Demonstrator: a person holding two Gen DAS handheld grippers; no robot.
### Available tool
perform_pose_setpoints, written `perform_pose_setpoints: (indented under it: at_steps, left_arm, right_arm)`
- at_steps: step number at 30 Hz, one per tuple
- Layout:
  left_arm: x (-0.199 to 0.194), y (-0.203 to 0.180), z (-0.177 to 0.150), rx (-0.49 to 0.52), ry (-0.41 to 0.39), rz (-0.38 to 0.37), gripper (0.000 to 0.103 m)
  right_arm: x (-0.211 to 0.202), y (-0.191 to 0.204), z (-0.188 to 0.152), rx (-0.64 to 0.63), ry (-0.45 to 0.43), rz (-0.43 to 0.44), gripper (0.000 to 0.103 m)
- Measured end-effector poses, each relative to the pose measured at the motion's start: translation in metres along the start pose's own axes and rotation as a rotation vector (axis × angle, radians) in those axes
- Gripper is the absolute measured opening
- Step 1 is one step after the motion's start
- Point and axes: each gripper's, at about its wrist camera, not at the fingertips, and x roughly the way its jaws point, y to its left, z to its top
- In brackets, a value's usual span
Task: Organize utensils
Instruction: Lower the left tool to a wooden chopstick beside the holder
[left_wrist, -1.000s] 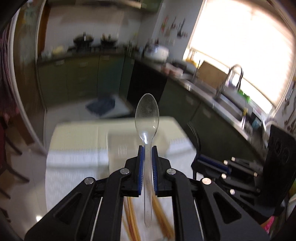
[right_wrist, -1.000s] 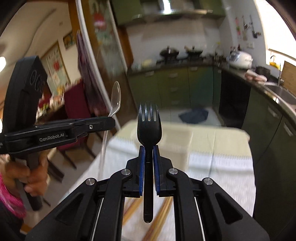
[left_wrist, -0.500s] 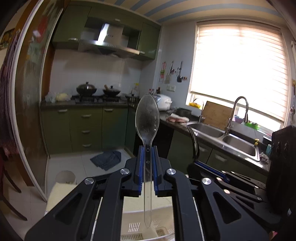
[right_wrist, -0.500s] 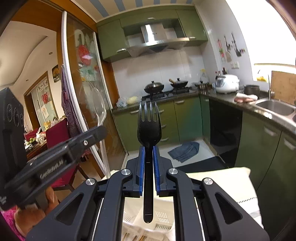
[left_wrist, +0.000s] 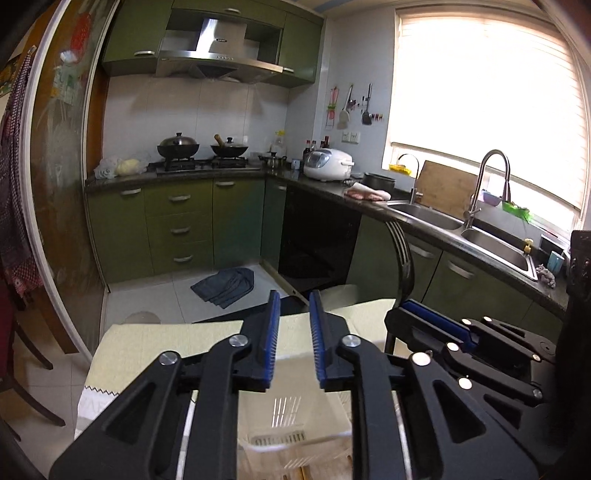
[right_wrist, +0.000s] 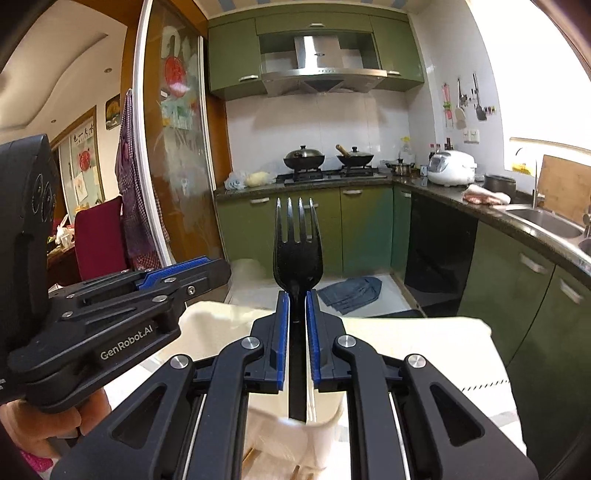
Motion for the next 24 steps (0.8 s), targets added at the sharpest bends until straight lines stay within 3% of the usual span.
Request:
perform_pose_setpoints:
  at_steps: [4, 8, 13, 17, 21, 24]
  left_arm:
    - [-0.002, 0.003, -0.004, -0.002, 0.012, -0.002, 0.018]
    - [-0.012, 0.006, -0.001, -0.007, 0.005, -0.002, 0.018]
    - [-0.030, 0.009, 0.006, -0.024, -0.001, -0.005, 0.022]
    - [-0.050, 0.013, 0.008, -0.031, 0.015, 0.011, 0.030]
    - [-0.066, 0.019, -0.007, -0.018, 0.138, 0.068, 0.035]
    - [-0.058, 0.030, -0.048, -0.037, 0.379, 0.105, 0.035]
  right_arm:
    - [-0.002, 0.002, -0.011, -0.003, 0.014, 0.001, 0.011]
    - [-0.007, 0.006, -0.015, -0.014, 0.027, -0.002, 0.025]
    - [-0.016, 0.007, -0.014, -0.011, 0.021, -0.005, 0.025]
    - [-0.047, 0.008, -0.007, 0.006, -0.023, 0.010, 0.025]
    - [-0.088, 0.003, -0.012, 0.004, 0.001, -0.016, 0.025]
    - [-0.109, -0.007, -0.031, 0.004, 0.086, -0.043, 0.025]
